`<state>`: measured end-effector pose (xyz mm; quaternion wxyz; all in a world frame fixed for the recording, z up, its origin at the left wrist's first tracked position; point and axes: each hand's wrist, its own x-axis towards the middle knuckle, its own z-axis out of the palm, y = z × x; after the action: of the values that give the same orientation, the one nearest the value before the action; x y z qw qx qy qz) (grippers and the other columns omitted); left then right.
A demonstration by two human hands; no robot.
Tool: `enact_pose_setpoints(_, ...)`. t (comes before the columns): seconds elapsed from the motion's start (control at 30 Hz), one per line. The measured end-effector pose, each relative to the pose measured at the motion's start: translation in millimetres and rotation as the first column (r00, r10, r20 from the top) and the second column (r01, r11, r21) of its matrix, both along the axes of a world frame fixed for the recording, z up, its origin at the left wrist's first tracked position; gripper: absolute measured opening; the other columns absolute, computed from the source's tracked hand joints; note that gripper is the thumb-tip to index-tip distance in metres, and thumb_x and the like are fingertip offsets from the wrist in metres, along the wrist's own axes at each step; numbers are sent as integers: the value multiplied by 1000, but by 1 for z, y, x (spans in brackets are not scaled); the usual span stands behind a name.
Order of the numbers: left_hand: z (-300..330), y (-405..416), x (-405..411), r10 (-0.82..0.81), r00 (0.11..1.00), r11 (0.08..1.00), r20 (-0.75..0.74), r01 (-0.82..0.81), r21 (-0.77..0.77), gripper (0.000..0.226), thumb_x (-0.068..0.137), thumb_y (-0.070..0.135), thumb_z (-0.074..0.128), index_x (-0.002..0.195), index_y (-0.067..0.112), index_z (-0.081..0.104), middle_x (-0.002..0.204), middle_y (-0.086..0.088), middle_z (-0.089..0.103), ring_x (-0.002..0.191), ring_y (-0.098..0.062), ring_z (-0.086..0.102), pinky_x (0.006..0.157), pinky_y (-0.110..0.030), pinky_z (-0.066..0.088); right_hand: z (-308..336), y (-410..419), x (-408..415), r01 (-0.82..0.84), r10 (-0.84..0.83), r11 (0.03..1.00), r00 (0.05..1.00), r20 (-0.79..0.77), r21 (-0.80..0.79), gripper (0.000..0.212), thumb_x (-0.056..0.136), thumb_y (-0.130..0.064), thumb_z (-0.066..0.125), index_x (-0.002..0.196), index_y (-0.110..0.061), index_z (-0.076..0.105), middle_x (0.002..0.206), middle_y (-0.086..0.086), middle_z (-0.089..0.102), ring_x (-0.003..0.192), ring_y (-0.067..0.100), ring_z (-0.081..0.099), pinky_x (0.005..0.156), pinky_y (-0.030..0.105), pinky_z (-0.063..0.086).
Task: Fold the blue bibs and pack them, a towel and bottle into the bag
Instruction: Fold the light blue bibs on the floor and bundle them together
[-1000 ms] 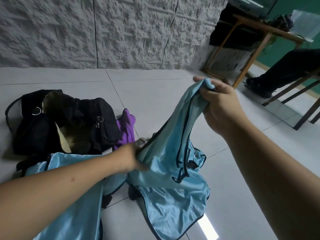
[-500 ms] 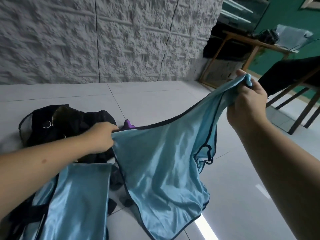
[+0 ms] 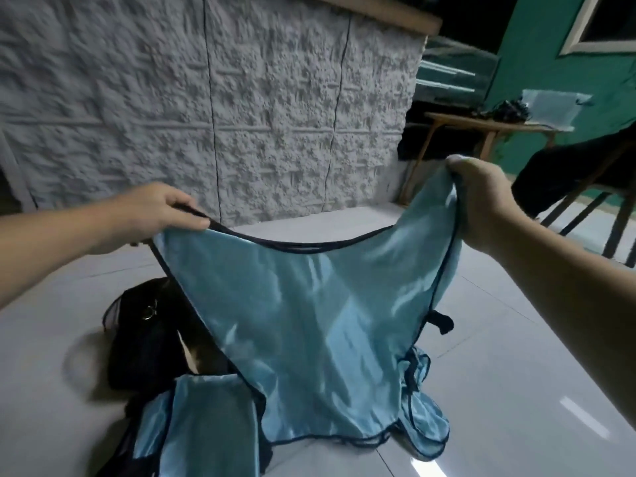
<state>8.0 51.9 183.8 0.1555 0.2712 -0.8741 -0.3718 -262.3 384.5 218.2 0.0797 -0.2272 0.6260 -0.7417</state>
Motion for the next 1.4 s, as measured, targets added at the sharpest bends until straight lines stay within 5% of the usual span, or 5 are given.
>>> enact_pose_setpoints(0.23,46,-13,30,107,988,993,-109,-101,60,12,85,1,75,94,7,79,81,-10,77,71,-21,74,58,-26,55,25,-6,17,-38,210,835,944,-253,550,26,81,13,72,89,-12,74,80,7,69,73,22,64,70,31,56)
enact_pose_setpoints(0.47,74,-20,55,141,964,981,-224,-105,165,96,14,64,97,90,8,81,94,-17,79,92,-36,76,99,-51,55,24,-15,13,13,72,929,974,-216,369,52,90,24,44,78,-12,80,78,7,75,66,16,66,64,20,54)
enact_pose_setpoints(0.77,98,1,70,114,969,989,-219,-89,119,98,37,68,93,103,-1,74,97,-23,77,93,-42,75,96,-53,54,53,-19,20,284,-148,879,926,-347,383,19,92,3,62,89,-6,79,86,19,74,74,28,65,78,53,62)
enact_pose_setpoints(0.97,100,42,31,192,968,950,-162,-142,278,33,88,28,79,99,-1,68,72,-17,70,58,-27,67,55,-31,55,55,-52,50,180,-56,861,963,-264,475,32,67,-8,58,92,11,64,72,14,53,66,25,52,60,42,43)
enact_pose_setpoints(1.4,68,111,-26,46,985,983,-167,-15,183,48,101,41,60,68,8,52,60,-8,53,48,-19,51,43,-20,40,41,-105,158,-214,257,870,966,-38,445,18,87,6,54,94,12,70,81,30,73,70,42,75,67,61,62)
